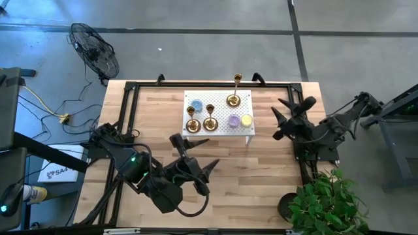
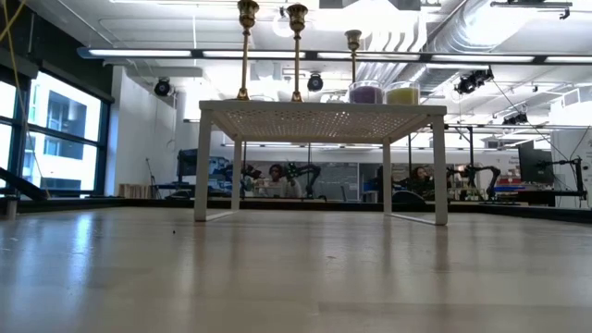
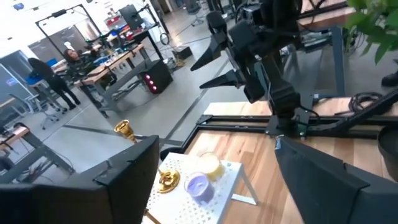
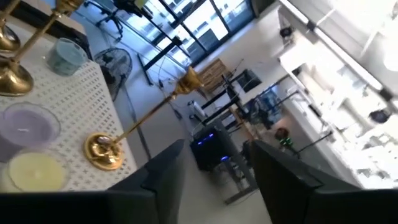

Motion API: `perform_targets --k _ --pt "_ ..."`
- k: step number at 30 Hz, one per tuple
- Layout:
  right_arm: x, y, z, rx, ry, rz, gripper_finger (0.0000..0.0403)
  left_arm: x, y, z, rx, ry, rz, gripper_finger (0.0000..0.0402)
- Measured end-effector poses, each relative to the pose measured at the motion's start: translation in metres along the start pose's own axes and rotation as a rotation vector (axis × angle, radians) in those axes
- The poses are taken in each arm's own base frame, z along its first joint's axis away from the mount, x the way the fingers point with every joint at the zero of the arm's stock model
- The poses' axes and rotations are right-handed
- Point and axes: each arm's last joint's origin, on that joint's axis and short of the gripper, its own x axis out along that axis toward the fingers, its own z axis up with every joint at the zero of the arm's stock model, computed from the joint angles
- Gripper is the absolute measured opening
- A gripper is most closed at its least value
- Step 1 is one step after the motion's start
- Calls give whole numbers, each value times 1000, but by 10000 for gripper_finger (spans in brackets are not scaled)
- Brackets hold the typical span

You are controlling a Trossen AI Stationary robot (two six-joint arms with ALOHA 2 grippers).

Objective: Pick & Place candle stick holders
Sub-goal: Return to Home Position

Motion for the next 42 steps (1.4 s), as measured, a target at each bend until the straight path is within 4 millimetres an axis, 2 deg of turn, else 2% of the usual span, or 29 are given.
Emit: perform_targets --k 4,10,12,13,17,19,23,26,28,30,33,37,42 --pt "-6 -7 9 -71 -24 -16 134 -2 4 7 -6 -19 -5 251" --pt "-17 -37 27 -7 -95 33 19 -7 17 23 89 -68 46 79" --pt "-22 -49 32 7 -115 49 9 -13 30 30 134 -77 78 24" --pt "-24 -56 34 21 -127 59 12 -17 37 32 146 -79 94 13" --pt "-33 -92 37 91 -156 89 4 -29 68 37 186 -62 173 22" --pt "-36 -113 35 153 -180 117 4 -39 90 37 200 -61 165 13" --pt "-37 -161 25 265 -226 180 2 -60 149 30 114 -64 63 5" --pt "-30 -195 8 360 -225 208 1 -75 198 15 -42 -33 -32 3" --pt "-24 -213 -7 415 -196 206 1 -83 223 2 -130 1 -29 2" --pt "-18 -225 -21 464 -184 208 1 -86 233 -11 -160 30 15 1" --pt "-12 -233 -42 522 -179 214 1 -82 225 -19 -153 41 36 1" --pt "-11 -224 -58 498 -174 199 0 -75 204 -36 -44 97 19 1" --pt "-16 -210 -73 479 -145 141 0 -75 209 -59 -93 114 38 0"
